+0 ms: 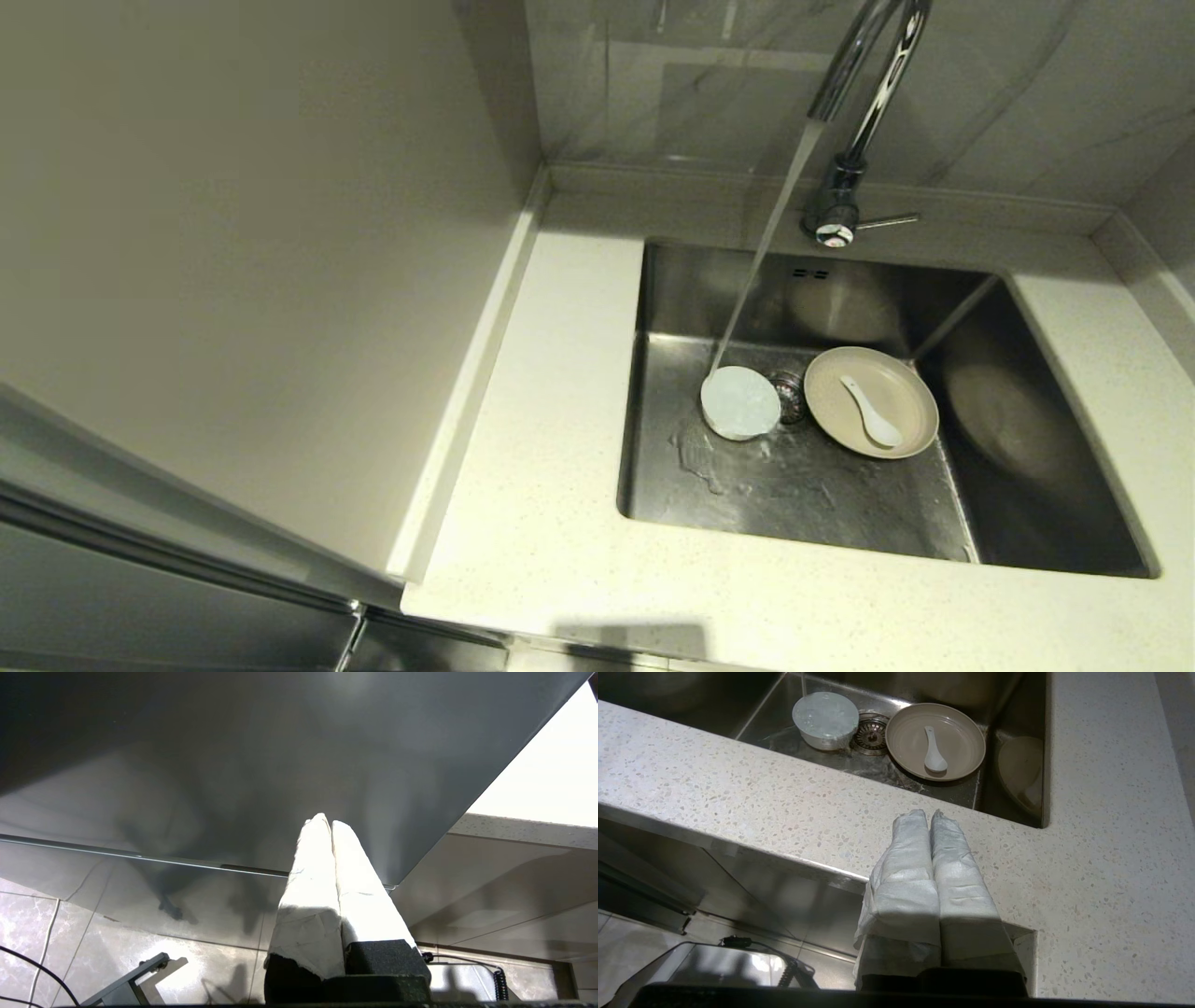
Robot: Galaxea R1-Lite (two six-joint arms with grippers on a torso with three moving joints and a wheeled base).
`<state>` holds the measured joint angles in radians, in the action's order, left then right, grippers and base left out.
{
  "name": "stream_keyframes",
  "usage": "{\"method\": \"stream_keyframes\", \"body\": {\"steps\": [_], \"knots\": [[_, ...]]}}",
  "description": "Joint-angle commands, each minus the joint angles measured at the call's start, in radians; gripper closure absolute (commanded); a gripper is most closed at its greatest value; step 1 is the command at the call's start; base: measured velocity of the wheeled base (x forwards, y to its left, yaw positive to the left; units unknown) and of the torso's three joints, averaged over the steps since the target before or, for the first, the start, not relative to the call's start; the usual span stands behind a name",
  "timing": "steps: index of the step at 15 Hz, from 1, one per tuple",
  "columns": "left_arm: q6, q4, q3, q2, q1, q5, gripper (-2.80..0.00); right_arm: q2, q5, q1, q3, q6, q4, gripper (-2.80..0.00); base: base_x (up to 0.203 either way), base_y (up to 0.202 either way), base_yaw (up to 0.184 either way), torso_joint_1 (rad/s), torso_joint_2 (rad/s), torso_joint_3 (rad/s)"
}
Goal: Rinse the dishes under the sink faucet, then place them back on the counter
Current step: Wait for the water to rinse the bowl
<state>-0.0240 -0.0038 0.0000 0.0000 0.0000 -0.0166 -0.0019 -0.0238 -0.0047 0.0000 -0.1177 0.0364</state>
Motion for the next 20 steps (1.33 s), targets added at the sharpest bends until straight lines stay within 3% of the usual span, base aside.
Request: {"method": "stream_keyframes", "body": {"steps": [1,20], "knots": [[-0.001,-0.001,0.000,-0.003,0.000,0.000,0.00,0.002,-0.001,0.000,0.000,0.000,0.000,0.00,0.000,0.000,0.000,0.000,0.00,0.000],[-0.001,-0.001,0.000,-0.003,0.000,0.000,0.00,0.002,0.001,0.000,0.000,-0.007,-0.001,0.00,0.000,0.000,0.000,0.000,0.00,0.000]]}}
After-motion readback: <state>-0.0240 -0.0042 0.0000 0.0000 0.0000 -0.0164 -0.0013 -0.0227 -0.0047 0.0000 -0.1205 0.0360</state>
